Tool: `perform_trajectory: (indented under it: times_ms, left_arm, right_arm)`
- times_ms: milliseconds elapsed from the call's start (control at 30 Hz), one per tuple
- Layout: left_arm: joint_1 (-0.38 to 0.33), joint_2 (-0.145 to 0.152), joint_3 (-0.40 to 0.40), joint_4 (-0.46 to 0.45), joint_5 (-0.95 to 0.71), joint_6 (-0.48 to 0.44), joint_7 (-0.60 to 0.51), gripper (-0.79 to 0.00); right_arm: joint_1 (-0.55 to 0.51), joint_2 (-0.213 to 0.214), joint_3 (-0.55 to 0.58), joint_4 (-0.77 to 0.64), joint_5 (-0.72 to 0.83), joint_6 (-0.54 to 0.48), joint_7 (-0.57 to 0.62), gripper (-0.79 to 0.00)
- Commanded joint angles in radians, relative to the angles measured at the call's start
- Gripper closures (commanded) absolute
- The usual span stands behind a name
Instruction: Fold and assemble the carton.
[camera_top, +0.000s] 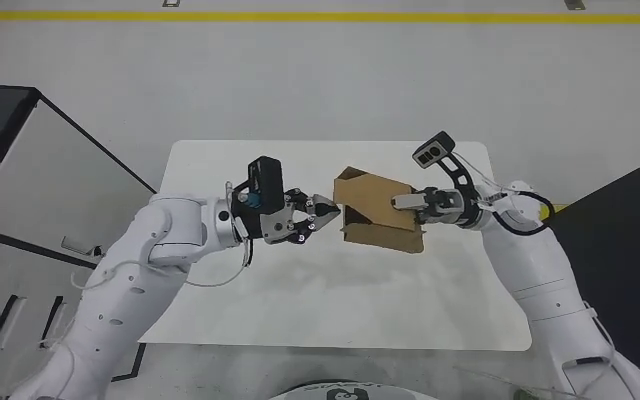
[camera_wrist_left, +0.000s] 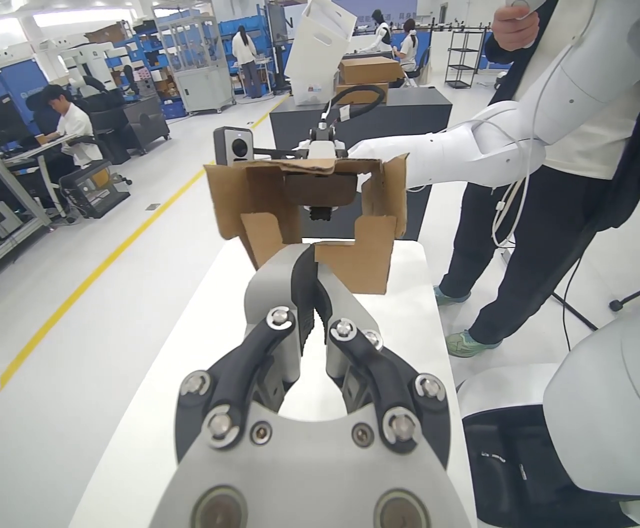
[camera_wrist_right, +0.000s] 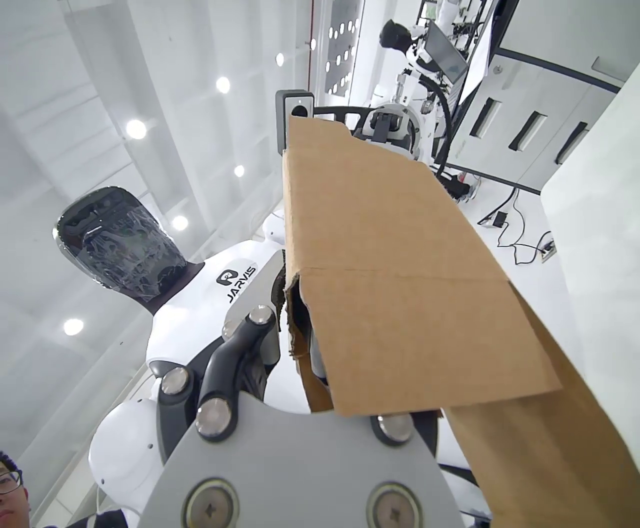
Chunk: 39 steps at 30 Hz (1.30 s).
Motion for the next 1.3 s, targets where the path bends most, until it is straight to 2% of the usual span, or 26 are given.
perform_trajectory:
  times_ms: [0, 767, 933, 1267]
  left_arm:
    - [-0.012, -0.003, 0.018, 0.003, -0.002, -0.001, -0.002, 0.000]
    - [-0.066, -0.022, 0.094, 0.019, 0.010, 0.006, -0.016, 0.000]
    - [-0.054, -0.017, 0.051, 0.011, 0.008, 0.021, 0.002, 0.000]
    - [0.015, 0.001, -0.061, -0.037, 0.004, 0.019, 0.014, 0.000]
  right_arm:
    - [0.001, -0.002, -0.004, -0.003, 0.000, -0.003, -0.004, 0.000]
    - [0.001, -0.012, -0.032, -0.016, -0.030, -0.014, -0.050, 0.000]
    - [-0.005, -0.010, -0.009, -0.001, -0.013, -0.022, -0.046, 0.000]
    - [-0.018, -0.009, 0.029, 0.027, 0.043, -0.039, -0.027, 0.000]
